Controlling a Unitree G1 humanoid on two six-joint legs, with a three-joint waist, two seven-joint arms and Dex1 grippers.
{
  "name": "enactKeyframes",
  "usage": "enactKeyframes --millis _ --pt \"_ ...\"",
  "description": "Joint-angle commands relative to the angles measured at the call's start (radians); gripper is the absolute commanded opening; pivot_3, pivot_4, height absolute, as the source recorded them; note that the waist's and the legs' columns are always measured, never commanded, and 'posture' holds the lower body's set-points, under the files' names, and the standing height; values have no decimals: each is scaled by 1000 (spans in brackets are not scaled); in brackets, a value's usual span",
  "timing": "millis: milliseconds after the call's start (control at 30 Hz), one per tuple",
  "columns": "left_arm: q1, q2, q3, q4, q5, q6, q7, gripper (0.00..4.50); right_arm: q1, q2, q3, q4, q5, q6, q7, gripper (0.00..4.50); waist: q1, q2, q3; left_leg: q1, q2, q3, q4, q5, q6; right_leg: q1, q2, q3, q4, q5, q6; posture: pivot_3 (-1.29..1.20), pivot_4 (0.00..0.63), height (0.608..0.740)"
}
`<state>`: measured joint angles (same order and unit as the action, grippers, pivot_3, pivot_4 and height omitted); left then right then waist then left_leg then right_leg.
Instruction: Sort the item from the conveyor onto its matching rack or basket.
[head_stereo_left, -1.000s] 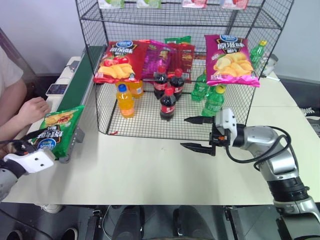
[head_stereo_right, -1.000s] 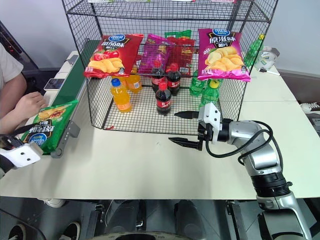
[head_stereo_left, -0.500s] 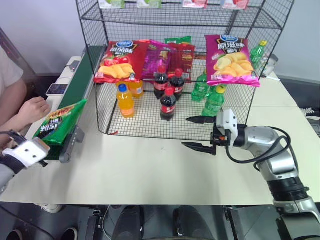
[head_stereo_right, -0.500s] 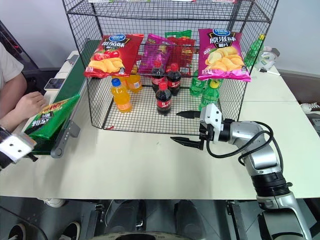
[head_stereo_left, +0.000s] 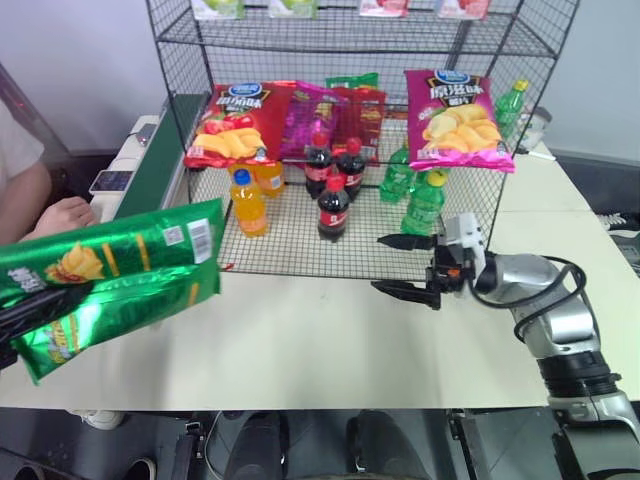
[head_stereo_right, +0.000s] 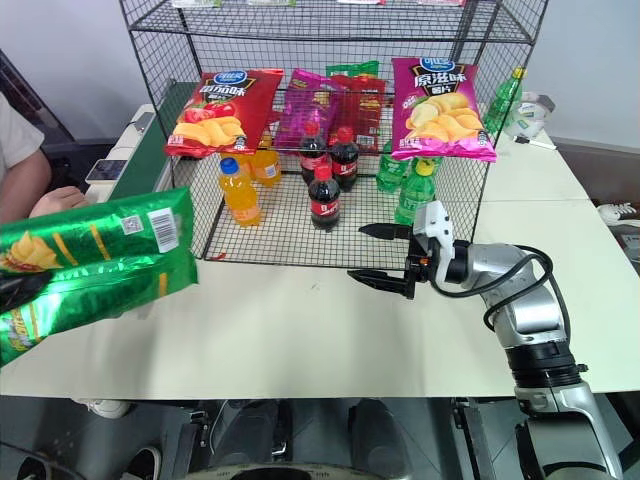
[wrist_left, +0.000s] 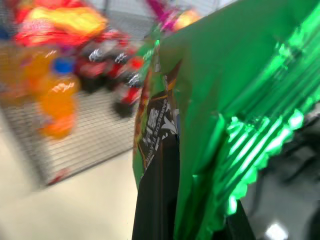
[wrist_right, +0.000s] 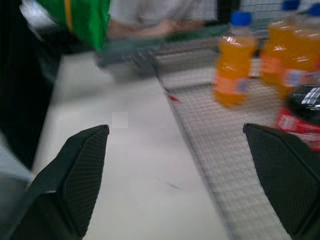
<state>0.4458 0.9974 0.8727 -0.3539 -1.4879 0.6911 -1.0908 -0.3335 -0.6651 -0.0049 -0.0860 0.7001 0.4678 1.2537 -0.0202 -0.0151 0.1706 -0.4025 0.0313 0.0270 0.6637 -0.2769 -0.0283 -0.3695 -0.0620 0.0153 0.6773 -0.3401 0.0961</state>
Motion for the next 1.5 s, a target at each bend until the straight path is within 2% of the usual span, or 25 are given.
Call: enactKeyframes --millis 33,133,267,400,467,633,733,867,1100,1200,1433,1467,1500 --pt "-103 -73 -215 -90 -108 67 76 30 31 -33 -46 -122 156 154 14 4500 2 0 0 0 0 0 0 0 0 1 0 0 -1 0 0 0 150 739" --pt "-232 -124 -342 -50 -78 95 77 30 33 -27 -62 -147 206 226 -27 4500 0 -1 -1 0 0 0 0 0 0 0 1 0 -1 0 0 0 150 739" --pt "-399 -170 -437 55 -112 155 82 30 17 -10 -87 -163 282 313 -83 4500 1 0 -1 0 0 0 0 0 0 -1 3 0 0 0 0 0 150 739" --pt "-495 -197 -509 91 -85 213 54 30 -3 9 -116 -202 403 411 -146 4500 2 -1 -1 -2 0 0 0 0 0 -3 3 1 0 0 0 0 150 739" --pt "-540 -226 -558 106 -80 242 48 30 -14 27 -108 -229 413 423 -180 4500 3 -1 -1 -3 0 0 1 0 0 -4 3 1 0 0 0 0 150 739" --pt "-585 -279 -629 107 -65 294 43 30 -42 76 -74 -252 363 383 -219 4500 1 -1 -1 -3 0 0 1 0 0 -4 4 1 0 0 0 0 150 739" --pt "-611 -298 -640 119 -50 305 45 30 -56 108 -72 -263 402 402 -245 4500 2 -1 -1 -4 1 0 1 0 0 -4 5 1 0 0 0 0 150 739" --pt "-634 -328 -654 127 -11 301 49 30 -41 94 -56 -295 450 451 -225 4500 3 -1 -1 -4 0 0 1 0 0 -4 4 1 0 0 0 0 150 739" --pt "-654 -373 -682 122 77 287 28 30 -61 82 0 -286 420 478 -200 4500 4 -1 -1 -4 0 0 1 0 0 -4 4 1 0 0 0 0 150 739" --pt "-663 -385 -691 119 119 275 17 0 -76 102 24 -271 400 473 -216 3573 1 -1 -1 -4 0 0 1 0 0 -4 5 1 0 0 0 0 150 739" --pt "-666 -370 -687 145 144 312 35 0 -74 116 13 -258 384 462 -235 144 4 -1 -1 -4 0 0 1 0 0 -4 4 1 -1 0 0 0 150 739" --pt "-665 -363 -686 147 155 311 36 0 -71 113 9 -259 380 458 -237 16 4 -1 -1 -4 0 0 1 0 0 -4 4 1 -1 0 0 0 150 739" --pt "-662 -364 -677 150 173 292 33 270 -68 108 3 -262 374 453 -239 4 4 -1 -1 -4 0 0 1 0 0 -4 5 1 -1 0 0 0 150 739"
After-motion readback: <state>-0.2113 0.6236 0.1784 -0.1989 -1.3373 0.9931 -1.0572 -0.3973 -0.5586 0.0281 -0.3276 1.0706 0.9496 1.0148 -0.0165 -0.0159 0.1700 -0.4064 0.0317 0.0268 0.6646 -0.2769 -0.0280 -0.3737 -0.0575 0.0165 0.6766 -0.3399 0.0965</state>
